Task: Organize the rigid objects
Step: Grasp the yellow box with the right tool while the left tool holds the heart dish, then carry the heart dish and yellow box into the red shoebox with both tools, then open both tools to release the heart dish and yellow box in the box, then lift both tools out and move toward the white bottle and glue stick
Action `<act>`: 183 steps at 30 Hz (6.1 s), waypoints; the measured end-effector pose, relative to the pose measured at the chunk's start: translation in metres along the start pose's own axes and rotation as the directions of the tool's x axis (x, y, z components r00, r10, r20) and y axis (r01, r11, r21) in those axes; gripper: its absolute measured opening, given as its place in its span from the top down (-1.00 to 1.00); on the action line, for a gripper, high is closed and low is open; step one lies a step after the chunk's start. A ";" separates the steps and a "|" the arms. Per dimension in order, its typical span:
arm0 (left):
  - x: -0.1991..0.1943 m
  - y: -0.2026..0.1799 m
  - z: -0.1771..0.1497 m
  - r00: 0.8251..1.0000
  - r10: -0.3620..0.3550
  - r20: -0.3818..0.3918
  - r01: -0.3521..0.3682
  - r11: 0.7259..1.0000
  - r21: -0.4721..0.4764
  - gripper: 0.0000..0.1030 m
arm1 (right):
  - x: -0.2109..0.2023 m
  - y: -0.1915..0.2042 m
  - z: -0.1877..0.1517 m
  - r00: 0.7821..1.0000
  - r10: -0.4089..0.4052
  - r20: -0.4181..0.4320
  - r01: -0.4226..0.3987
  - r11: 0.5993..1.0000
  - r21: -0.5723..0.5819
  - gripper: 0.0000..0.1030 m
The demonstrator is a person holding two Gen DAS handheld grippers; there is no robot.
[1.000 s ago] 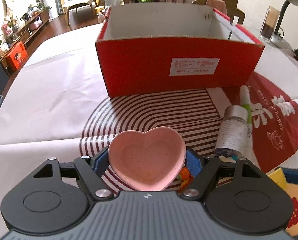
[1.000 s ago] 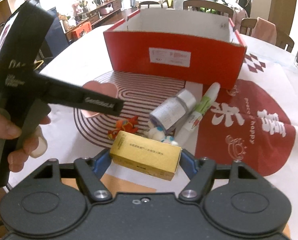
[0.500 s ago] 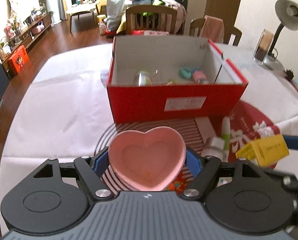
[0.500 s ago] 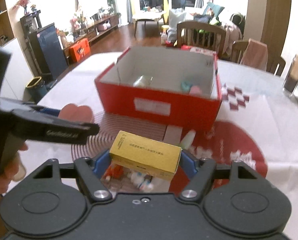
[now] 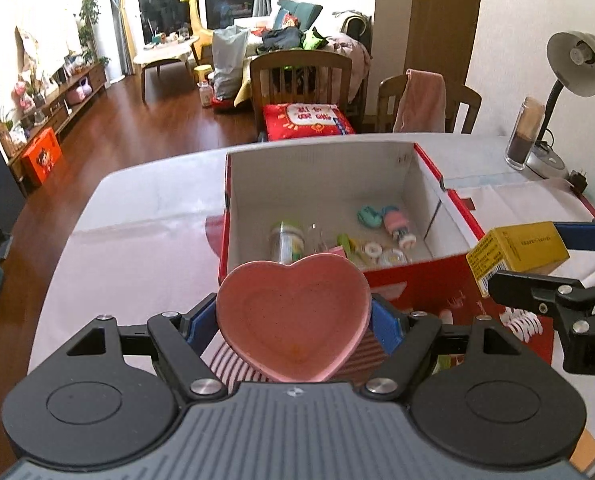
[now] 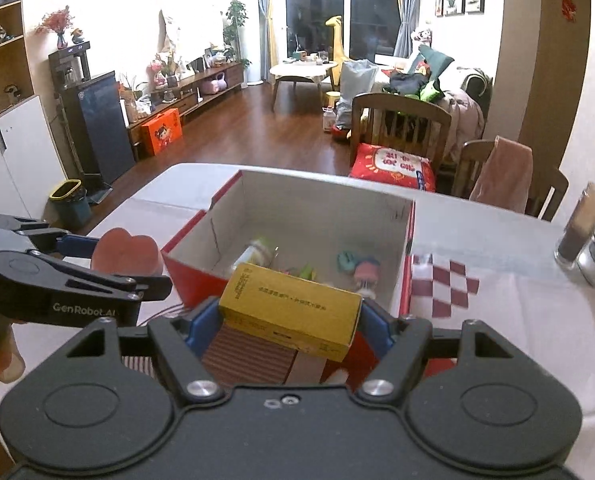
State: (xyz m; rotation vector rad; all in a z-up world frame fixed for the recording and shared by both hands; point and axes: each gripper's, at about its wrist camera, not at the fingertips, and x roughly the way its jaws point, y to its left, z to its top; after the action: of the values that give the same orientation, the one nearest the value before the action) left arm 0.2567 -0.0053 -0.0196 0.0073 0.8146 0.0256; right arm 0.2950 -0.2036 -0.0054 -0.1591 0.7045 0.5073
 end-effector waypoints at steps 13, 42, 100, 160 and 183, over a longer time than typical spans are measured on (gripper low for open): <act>0.055 -0.004 0.046 0.999 0.030 -0.032 -0.031 0.999 -0.029 -0.52 | 0.060 -0.034 0.024 0.999 -0.009 -0.047 0.007 0.999 -0.036 -0.42; 0.214 -0.033 0.104 0.981 0.047 -0.187 -0.042 0.999 0.028 -0.52 | 0.181 -0.036 0.019 0.964 0.021 -0.264 -0.068 0.983 -0.172 -0.41; 0.120 -0.018 0.088 0.996 0.015 -0.090 -0.021 0.998 -0.060 -0.55 | 0.090 -0.035 0.029 0.993 0.089 -0.078 -0.093 0.994 -0.049 -0.95; 0.041 -0.006 -0.151 0.988 -0.120 -0.092 0.125 0.991 0.045 -0.61 | 0.049 0.045 -0.108 0.985 0.070 -0.158 -0.090 0.989 -0.121 -0.86; 0.069 -0.017 -0.155 0.986 -0.133 -0.099 0.141 0.987 0.081 -0.60 | 0.085 0.036 -0.112 0.959 0.168 -0.228 -0.226 0.939 -0.259 -0.67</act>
State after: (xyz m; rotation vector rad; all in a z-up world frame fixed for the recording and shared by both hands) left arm 0.1912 -0.0215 -0.1764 0.0333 0.9081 -0.1410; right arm 0.2673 -0.1736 -0.1452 -0.4159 0.8505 0.7935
